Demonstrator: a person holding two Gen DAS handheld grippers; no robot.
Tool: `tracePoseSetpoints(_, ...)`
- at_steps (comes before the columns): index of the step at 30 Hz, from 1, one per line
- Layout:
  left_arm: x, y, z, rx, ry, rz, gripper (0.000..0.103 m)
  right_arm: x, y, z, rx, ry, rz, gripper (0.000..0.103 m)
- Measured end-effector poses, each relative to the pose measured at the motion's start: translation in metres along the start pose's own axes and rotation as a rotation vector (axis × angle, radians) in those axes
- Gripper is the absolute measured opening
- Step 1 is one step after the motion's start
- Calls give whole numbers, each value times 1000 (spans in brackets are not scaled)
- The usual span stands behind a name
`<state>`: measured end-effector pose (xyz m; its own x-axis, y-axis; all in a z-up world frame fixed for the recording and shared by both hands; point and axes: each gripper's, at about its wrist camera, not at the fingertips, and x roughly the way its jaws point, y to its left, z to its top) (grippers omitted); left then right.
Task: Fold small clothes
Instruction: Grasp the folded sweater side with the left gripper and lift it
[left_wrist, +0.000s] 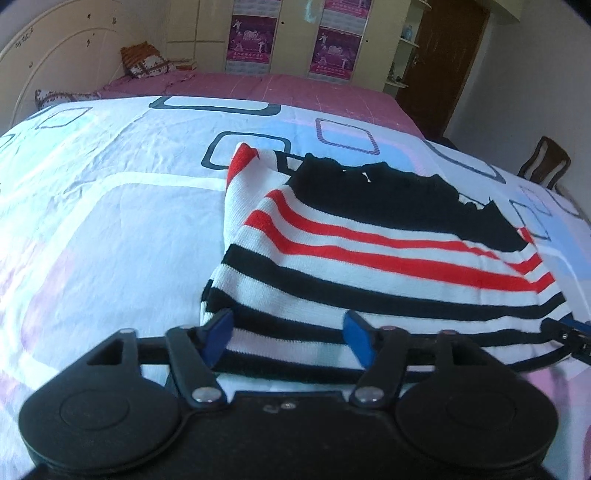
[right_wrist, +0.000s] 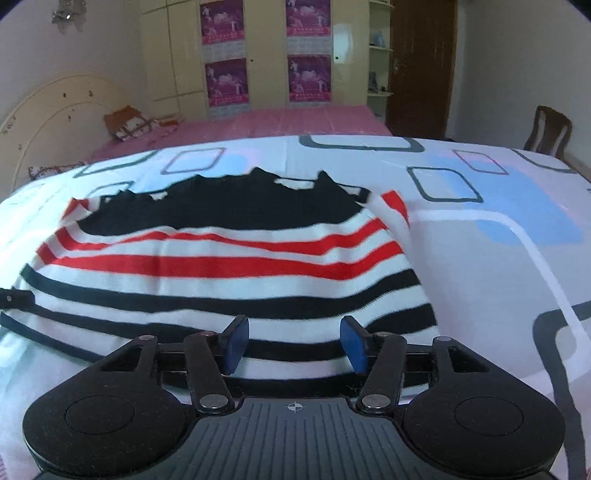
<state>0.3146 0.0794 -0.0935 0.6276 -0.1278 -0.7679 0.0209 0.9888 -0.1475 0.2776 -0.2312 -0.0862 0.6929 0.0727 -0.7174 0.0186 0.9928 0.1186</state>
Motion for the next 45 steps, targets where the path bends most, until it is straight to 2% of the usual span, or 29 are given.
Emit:
tracePoseSetpoints(5,-8,1,-2,-30,42,-17,79,-4,12,7,20,-6,60,55)
tracePoseSetpoints(13,-12,18,-23,-174,146,-91,79,-12,36,13,7,-23,135,54)
tracePoseSetpoints(16,-10,26,-35,-260,174,-154,79,-11,44,12,3,-19,154,54)
tracePoseSetpoints(21,3,37,-36,-375,116,-254,80,-2,53,8,-1,2,169,54)
tracePoseSetpoints(25,20,45,-26,-474,63,-301,81,8,60,10,-13,3,163,54)
tracePoseSetpoints(31,48,50,-10,-579,-5,-349,80,35,72,36,-24,-29,131,54)
tracePoseSetpoints(34,57,50,-3,-599,-33,-347,73,55,78,50,-28,-40,110,54)
tracePoseSetpoints(35,60,51,-2,-612,-42,-343,66,62,80,53,-34,-41,101,54)
tracePoseSetpoints(36,62,53,-3,-623,-49,-339,53,69,81,55,-41,-40,84,54)
tracePoseSetpoints(37,64,54,-4,-633,-52,-330,46,78,82,54,-54,-21,54,54)
tracePoseSetpoints(39,67,57,-7,-650,-59,-328,35,97,82,48,-65,50,46,54)
tracePoseSetpoints(41,68,58,-7,-652,-60,-332,32,99,80,44,-80,32,45,54)
tracePoseSetpoints(45,66,60,-8,-671,-65,-341,26,100,79,47,-87,52,42,54)
